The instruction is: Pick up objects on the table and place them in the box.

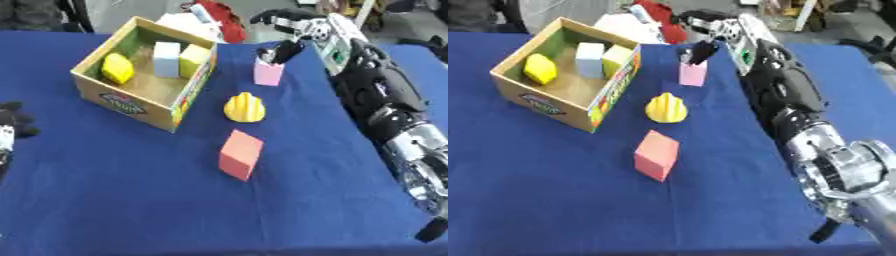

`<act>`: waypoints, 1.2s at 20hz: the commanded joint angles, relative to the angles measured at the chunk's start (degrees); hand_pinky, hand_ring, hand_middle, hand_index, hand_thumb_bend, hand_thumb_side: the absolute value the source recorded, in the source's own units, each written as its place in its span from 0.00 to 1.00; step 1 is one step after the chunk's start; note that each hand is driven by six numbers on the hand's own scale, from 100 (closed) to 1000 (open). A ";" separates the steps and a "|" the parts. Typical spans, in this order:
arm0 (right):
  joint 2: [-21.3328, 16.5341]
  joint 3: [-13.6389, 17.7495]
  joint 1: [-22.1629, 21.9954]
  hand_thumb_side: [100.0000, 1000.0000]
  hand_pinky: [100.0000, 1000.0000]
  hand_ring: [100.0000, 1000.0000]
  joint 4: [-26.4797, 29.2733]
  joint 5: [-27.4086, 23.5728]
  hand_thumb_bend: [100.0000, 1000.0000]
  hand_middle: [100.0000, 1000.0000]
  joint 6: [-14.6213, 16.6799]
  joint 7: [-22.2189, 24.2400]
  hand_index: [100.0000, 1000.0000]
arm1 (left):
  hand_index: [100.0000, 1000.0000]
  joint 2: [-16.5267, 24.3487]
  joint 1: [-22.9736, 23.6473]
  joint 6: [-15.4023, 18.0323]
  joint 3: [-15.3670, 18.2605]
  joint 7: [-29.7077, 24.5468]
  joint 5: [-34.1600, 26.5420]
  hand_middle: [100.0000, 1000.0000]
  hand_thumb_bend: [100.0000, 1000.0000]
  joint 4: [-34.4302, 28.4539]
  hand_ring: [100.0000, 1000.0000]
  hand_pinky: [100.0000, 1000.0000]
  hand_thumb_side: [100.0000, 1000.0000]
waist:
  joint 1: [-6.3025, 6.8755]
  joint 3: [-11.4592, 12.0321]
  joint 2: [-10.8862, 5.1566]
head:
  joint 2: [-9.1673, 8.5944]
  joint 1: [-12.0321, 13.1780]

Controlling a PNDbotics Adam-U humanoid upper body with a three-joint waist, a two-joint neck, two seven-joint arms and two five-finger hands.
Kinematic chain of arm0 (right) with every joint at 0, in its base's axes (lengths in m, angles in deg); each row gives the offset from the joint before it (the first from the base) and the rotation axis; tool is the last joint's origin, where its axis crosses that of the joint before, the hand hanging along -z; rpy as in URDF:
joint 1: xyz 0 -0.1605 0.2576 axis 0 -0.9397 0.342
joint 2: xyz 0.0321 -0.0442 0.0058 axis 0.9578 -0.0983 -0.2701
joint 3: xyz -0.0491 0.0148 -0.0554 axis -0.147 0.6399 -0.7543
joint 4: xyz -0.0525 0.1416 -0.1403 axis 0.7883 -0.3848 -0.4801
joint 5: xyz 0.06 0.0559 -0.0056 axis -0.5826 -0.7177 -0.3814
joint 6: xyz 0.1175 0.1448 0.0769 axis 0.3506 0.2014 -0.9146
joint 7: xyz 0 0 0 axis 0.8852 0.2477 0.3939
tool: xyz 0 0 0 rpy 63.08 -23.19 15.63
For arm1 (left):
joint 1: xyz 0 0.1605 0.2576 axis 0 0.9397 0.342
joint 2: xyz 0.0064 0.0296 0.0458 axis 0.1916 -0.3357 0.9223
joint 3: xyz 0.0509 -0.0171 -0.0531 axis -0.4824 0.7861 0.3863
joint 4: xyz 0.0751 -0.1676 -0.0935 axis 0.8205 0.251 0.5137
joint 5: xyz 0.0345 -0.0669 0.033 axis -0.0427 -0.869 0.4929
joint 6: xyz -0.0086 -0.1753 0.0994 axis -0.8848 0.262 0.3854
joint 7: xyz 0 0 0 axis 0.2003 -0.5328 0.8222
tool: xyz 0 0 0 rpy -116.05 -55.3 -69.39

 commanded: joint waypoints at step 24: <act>-1.72 1.45 0.74 0.34 1.00 1.00 -3.47 6.08 0.00 1.00 -3.66 -4.57 1.00 | 0.75 1.92 -1.28 -0.04 0.50 0.08 0.42 0.52 0.00 -1.10 0.52 0.64 0.68 | -0.44 1.62 1.75 | -2.39 0.09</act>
